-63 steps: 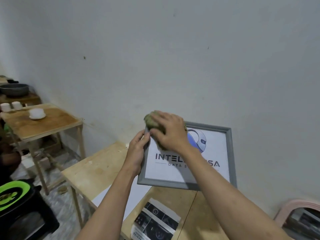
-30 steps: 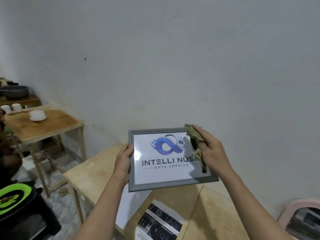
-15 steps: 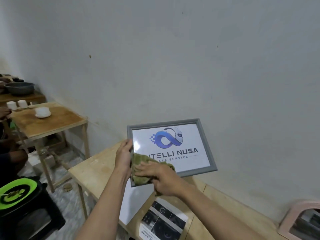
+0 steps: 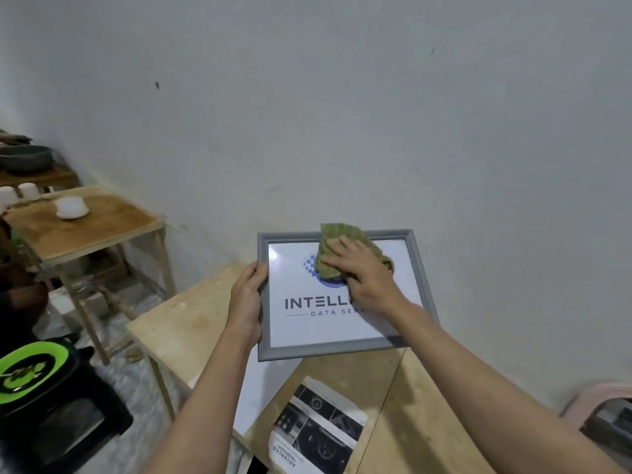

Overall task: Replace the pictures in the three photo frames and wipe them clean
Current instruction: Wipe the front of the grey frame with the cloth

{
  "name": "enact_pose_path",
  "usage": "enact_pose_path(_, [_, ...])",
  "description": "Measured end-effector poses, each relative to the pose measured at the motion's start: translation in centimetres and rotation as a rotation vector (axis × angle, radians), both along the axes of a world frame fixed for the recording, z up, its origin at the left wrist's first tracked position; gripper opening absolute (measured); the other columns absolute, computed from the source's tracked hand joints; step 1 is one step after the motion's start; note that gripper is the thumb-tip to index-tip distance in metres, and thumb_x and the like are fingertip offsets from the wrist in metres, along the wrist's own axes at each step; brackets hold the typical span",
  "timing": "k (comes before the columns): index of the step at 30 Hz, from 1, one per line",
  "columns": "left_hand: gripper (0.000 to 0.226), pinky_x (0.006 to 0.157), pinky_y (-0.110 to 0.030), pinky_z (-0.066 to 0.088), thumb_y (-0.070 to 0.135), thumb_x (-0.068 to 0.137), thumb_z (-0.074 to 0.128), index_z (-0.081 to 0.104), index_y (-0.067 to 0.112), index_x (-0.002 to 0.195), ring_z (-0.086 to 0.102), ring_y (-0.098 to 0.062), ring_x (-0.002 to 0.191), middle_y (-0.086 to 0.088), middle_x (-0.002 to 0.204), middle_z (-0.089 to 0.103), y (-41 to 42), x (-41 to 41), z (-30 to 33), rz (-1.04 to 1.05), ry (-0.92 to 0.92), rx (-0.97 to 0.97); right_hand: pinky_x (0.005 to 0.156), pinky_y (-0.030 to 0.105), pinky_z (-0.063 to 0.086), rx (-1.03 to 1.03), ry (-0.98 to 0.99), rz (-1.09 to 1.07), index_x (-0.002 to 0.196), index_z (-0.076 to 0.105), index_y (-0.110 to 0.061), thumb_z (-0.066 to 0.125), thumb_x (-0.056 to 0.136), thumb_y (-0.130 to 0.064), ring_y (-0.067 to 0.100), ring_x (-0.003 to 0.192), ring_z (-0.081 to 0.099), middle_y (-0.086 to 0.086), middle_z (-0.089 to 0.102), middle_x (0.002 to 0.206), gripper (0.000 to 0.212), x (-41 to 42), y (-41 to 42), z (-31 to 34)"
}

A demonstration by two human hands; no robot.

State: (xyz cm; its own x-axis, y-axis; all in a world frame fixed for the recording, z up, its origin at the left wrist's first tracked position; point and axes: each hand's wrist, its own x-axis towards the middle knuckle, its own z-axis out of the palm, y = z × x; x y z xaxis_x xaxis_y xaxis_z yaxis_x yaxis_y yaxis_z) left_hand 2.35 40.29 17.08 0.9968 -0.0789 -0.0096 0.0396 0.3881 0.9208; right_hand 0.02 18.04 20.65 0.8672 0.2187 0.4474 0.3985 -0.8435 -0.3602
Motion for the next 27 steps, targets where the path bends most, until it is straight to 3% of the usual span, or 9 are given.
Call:
enact_pose_path(3, [0.020, 0.054, -0.024, 0.049, 0.020, 0.098, 0.057, 0.056, 0.018, 0.078, 0.063, -0.011, 0.060, 0.002, 0.072, 0.068, -0.4, 1.4, -0.9, 0.059, 0.005, -0.003, 0.120, 0.033, 0.016, 0.099, 0.189, 0.094, 0.125, 0.064, -0.017, 0.047, 0.074, 0.003, 0.009, 0.142, 0.029, -0.010, 0.043, 0.144, 0.057, -2.2, 0.5, -5.9])
enact_pose_path(6, [0.024, 0.053, -0.022, 0.049, 0.019, 0.098, 0.056, 0.055, 0.020, 0.075, 0.064, -0.009, 0.059, 0.005, 0.068, 0.069, -0.8, 3.4, -2.8, 0.103, 0.049, 0.028, 0.118, 0.027, 0.022, 0.225, 0.388, 0.165, 0.123, 0.065, -0.017, 0.047, 0.080, 0.007, -0.003, 0.136, 0.036, -0.013, 0.051, 0.139, 0.052, -3.8, 0.1, -10.3])
enact_pose_path(8, [0.025, 0.057, -0.025, 0.049, 0.021, 0.098, 0.056, 0.057, 0.021, 0.074, 0.064, -0.011, 0.062, 0.005, 0.071, 0.069, -0.8, 4.2, -3.7, 0.106, 0.074, 0.050, 0.104, 0.018, 0.040, 0.388, 0.532, 0.148, 0.121, 0.067, -0.016, 0.050, 0.089, 0.007, -0.011, 0.117, 0.050, -0.007, 0.062, 0.128, 0.043, -4.1, -0.5, -10.7])
enact_pose_path(9, [0.023, 0.060, -0.028, 0.049, 0.021, 0.098, 0.056, 0.060, 0.021, 0.075, 0.064, -0.013, 0.064, 0.005, 0.073, 0.070, -1.5, 4.8, -4.7, 0.101, 0.106, 0.068, 0.092, 0.012, 0.044, 0.477, 0.609, 0.124, 0.120, 0.067, -0.017, 0.050, 0.091, 0.006, -0.010, 0.108, 0.056, -0.006, 0.065, 0.123, 0.041, -3.8, -1.3, -11.0])
enact_pose_path(11, [0.018, 0.062, -0.030, 0.051, 0.023, 0.098, 0.055, 0.063, 0.022, 0.082, 0.065, -0.015, 0.064, 0.004, 0.073, 0.072, -2.7, 5.7, -6.2, 0.103, 0.163, 0.098, 0.087, 0.010, 0.044, 0.634, 0.677, 0.072, 0.118, 0.068, -0.018, 0.050, 0.092, 0.006, 0.002, 0.107, 0.061, -0.004, 0.068, 0.118, 0.039, -2.9, -2.9, -11.3])
enact_pose_path(15, [0.015, 0.061, -0.029, 0.050, 0.027, 0.098, 0.055, 0.062, 0.025, 0.084, 0.064, -0.014, 0.061, 0.005, 0.072, 0.070, -5.4, 8.6, -8.8, 0.126, 0.237, 0.158, 0.078, 0.022, 0.052, 0.942, 0.681, -0.032, 0.106, 0.069, -0.028, 0.053, 0.091, 0.005, 0.014, 0.095, 0.067, -0.001, 0.071, 0.106, 0.040, -0.1, -8.2, -12.7])
enact_pose_path(22, [0.021, 0.070, -0.032, 0.051, 0.031, 0.097, 0.054, 0.063, 0.028, 0.078, 0.063, -0.016, 0.070, 0.005, 0.080, 0.069, -5.2, 11.7, -12.9, 0.199, 0.336, 0.211, 0.073, 0.026, 0.055, 1.190, 0.479, -0.200, 0.108, 0.068, -0.015, 0.048, 0.092, 0.006, 0.015, 0.086, 0.069, 0.003, 0.072, 0.097, 0.033, 6.5, -17.1, -14.4])
enact_pose_path(25, [0.026, 0.069, -0.030, 0.052, 0.033, 0.096, 0.054, 0.060, 0.027, 0.072, 0.063, -0.015, 0.071, 0.007, 0.077, 0.066, -3.5, 11.7, -15.7, 0.259, 0.367, 0.233, 0.068, 0.023, 0.054, 1.095, 0.447, -0.307, 0.104, 0.068, -0.015, 0.047, 0.088, 0.008, 0.009, 0.077, 0.066, 0.000, 0.070, 0.091, 0.036, 9.5, -19.5, -16.8])
enact_pose_path(27, [0.022, 0.076, -0.033, 0.054, 0.034, 0.094, 0.056, 0.062, 0.027, 0.074, 0.064, -0.017, 0.080, 0.005, 0.088, 0.066, -1.9, 11.2, -18.0, 0.296, 0.392, 0.231, 0.063, 0.024, 0.054, 0.929, 0.472, -0.346, 0.106, 0.069, -0.018, 0.045, 0.088, 0.006, 0.010, 0.072, 0.064, -0.001, 0.069, 0.090, 0.038, 11.2, -20.2, -19.8])
